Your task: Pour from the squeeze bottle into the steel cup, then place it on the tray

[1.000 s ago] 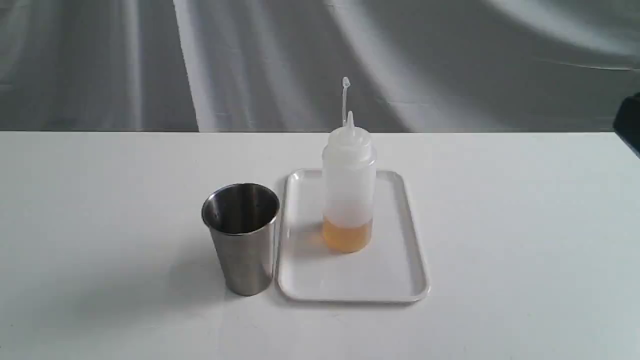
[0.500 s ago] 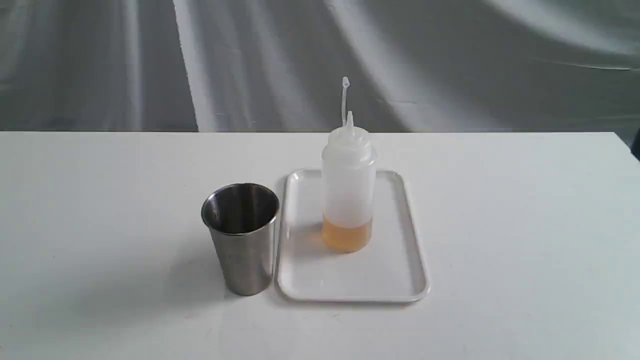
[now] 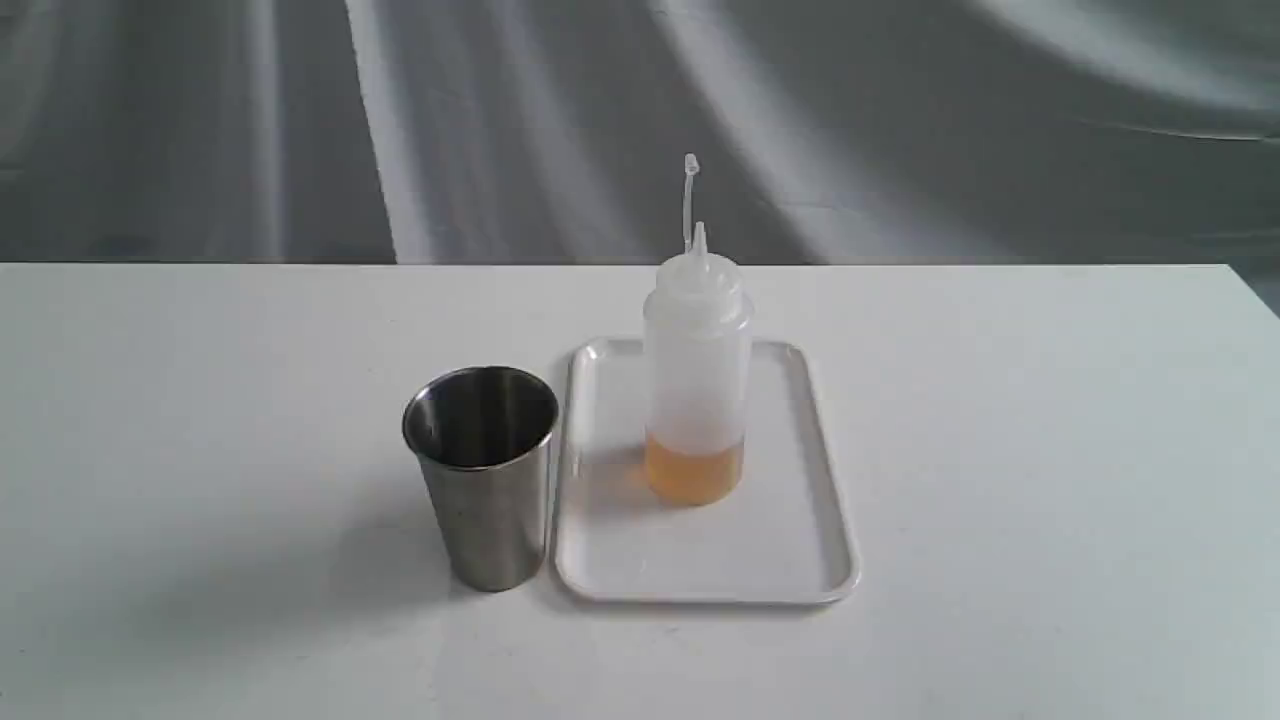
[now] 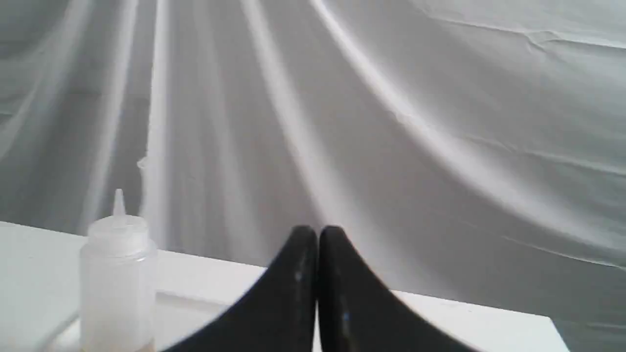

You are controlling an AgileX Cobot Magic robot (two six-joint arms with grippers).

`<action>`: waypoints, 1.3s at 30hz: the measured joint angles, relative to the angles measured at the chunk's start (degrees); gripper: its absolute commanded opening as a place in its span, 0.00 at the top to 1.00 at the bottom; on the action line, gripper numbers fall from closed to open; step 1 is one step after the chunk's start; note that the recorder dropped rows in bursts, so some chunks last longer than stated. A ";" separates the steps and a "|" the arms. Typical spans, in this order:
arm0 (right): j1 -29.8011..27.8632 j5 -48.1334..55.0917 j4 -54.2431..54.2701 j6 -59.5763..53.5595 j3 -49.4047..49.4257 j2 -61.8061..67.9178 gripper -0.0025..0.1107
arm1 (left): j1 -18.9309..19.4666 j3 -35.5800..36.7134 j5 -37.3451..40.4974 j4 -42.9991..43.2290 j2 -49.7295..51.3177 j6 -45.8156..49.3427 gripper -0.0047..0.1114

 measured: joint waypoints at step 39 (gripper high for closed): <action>-10.20 24.38 1.69 -0.13 11.19 -16.18 0.98 | 0.00 0.00 0.00 0.00 0.00 0.00 0.96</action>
